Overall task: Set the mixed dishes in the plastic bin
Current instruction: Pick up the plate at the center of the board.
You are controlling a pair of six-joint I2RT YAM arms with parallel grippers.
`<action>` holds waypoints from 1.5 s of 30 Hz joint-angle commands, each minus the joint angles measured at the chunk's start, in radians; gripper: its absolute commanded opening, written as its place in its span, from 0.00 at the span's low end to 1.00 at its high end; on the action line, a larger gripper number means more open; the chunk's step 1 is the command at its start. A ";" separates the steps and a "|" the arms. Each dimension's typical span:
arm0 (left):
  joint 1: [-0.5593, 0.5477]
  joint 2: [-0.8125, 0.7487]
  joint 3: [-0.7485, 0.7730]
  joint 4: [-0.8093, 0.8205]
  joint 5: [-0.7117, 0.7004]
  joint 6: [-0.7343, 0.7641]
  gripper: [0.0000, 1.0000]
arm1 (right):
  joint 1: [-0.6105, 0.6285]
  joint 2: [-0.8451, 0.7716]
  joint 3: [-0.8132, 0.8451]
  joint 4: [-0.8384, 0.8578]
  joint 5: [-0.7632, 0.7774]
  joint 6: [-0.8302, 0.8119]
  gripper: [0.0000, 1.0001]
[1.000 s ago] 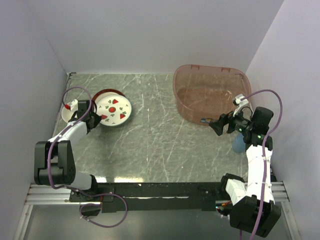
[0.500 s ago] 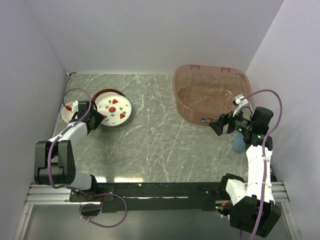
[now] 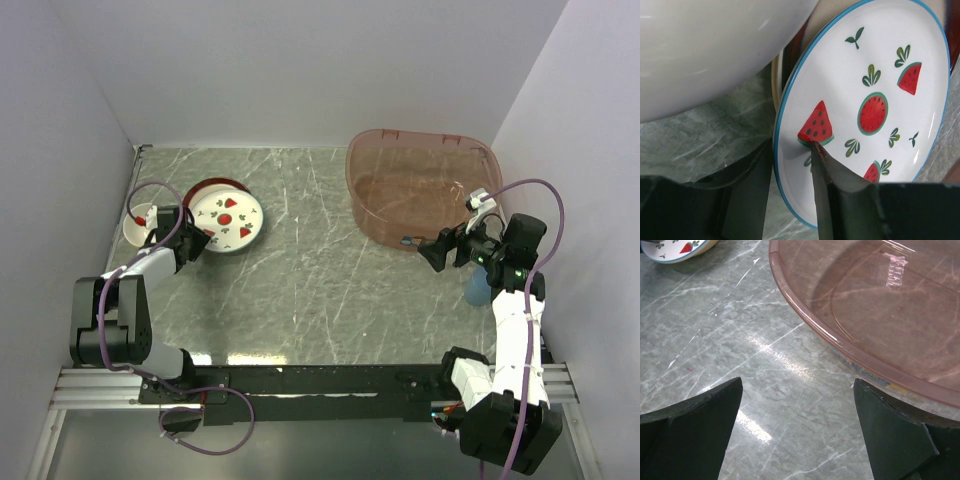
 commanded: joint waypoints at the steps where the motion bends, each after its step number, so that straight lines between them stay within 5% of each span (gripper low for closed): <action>1: 0.010 0.006 -0.036 0.066 0.012 -0.021 0.39 | 0.005 -0.018 0.050 0.004 -0.011 -0.021 1.00; 31: 0.093 -0.249 -0.064 0.003 0.155 -0.004 0.04 | 0.005 -0.026 0.050 0.003 -0.019 -0.024 1.00; 45: 0.176 -0.362 -0.033 0.017 0.326 -0.032 0.01 | 0.006 -0.027 0.045 0.009 -0.014 -0.017 1.00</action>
